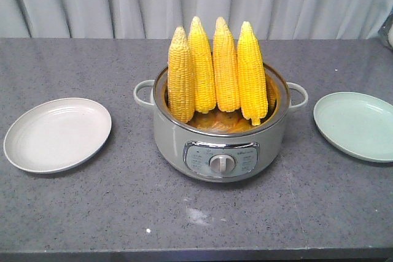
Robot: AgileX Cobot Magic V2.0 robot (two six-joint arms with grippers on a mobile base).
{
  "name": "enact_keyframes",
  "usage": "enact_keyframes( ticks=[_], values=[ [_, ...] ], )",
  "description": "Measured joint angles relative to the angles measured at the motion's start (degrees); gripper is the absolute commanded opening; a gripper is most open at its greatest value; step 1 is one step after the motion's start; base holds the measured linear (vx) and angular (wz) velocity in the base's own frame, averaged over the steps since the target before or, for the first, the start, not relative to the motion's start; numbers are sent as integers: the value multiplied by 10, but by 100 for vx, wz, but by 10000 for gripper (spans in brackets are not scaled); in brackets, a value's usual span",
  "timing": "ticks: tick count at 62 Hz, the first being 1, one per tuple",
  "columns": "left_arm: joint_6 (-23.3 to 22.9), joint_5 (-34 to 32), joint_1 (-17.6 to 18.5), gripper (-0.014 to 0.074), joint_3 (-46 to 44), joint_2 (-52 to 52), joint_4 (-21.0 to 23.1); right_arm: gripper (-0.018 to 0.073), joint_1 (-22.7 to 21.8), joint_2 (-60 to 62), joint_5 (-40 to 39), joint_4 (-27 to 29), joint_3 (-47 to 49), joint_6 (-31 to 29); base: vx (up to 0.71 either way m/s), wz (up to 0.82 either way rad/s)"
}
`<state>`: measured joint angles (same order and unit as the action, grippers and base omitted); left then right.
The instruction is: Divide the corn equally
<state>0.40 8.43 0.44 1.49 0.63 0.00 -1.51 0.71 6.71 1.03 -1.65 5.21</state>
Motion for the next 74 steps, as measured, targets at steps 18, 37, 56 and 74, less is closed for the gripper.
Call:
enact_keyframes(
  ticks=[18, 37, 56, 74],
  values=[
    [0, 0, 0, -6, 0, 0, 0, -6, 0, 0, 0, 0, 0, 0, 0, 0],
    [0, 0, 0, -6, 0, 0, 0, -6, 0, 0, 0, 0, 0, 0, 0, 0],
    [0, 0, 0, -6, 0, 0, 0, -6, 0, 0, 0, 0, 0, 0, 0, 0],
    [0, 0, 0, -6, 0, 0, 0, -6, 0, 0, 0, 0, 0, 0, 0, 0]
  ],
)
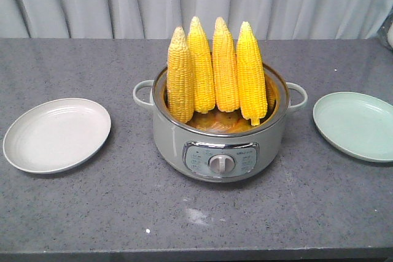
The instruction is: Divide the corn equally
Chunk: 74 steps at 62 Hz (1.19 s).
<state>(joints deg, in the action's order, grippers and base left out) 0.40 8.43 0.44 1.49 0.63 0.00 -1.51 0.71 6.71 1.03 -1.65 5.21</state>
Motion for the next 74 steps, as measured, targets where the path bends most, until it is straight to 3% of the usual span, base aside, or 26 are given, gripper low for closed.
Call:
enact_keyframes(
  ticks=[74],
  values=[
    [0, 0, 0, -6, 0, 0, 0, -6, 0, 0, 0, 0, 0, 0, 0, 0]
  ],
)
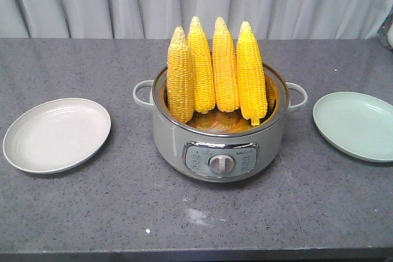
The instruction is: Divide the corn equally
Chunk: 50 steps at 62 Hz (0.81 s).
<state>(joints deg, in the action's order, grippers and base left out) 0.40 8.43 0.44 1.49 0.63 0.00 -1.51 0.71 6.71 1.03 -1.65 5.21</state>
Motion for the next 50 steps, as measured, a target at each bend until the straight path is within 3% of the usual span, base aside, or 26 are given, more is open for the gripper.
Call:
enact_keyframes(
  ticks=[50],
  values=[
    [0, 0, 0, -6, 0, 0, 0, -6, 0, 0, -43, 5, 0, 16, 0, 0]
  ],
)
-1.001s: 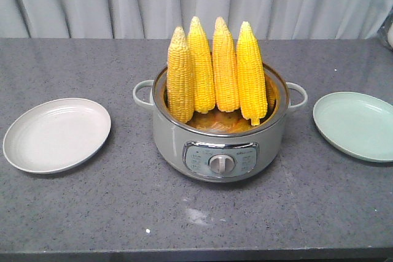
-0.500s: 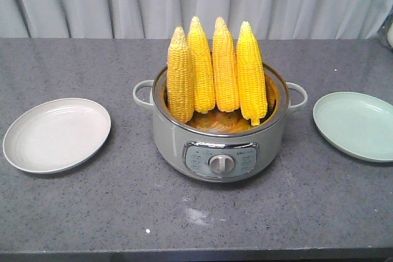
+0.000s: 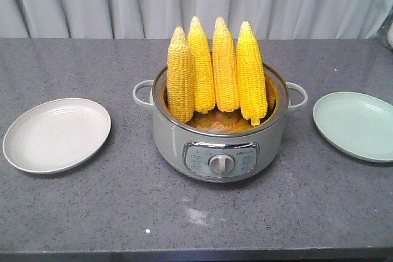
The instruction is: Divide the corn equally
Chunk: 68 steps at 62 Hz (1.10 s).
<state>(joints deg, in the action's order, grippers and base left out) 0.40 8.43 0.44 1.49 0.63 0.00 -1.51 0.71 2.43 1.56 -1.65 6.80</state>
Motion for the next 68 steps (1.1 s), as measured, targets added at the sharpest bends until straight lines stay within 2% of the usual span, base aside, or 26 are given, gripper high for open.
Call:
enact_keyframes(
  ticks=[7, 16, 33, 37, 45, 58, 68],
  values=[
    [-14, 0, 0, -6, 0, 0, 0, -6, 0, 0, -12, 28, 0, 19, 0, 0],
    [-70, 0, 0, -6, 0, 0, 4, -6, 0, 0, -18, 115, 0, 67, 0, 0],
    [-287, 0, 0, -6, 0, 0, 21, -6, 0, 0, -24, 275, 0, 96, 0, 0],
    [-318, 0, 0, -6, 0, 0, 22, -6, 0, 0, -24, 307, 0, 96, 0, 0],
    [-339, 0, 0, -6, 0, 0, 23, -6, 0, 0, -24, 343, 0, 96, 0, 0],
    [-344, -4, 0, -6, 0, 0, 24, -6, 0, 0, -24, 357, 0, 96, 0, 0],
    [-345, -23, 0, -6, 0, 0, 68, -6, 0, 0, -24, 371, 0, 98, 0, 0]
  ],
)
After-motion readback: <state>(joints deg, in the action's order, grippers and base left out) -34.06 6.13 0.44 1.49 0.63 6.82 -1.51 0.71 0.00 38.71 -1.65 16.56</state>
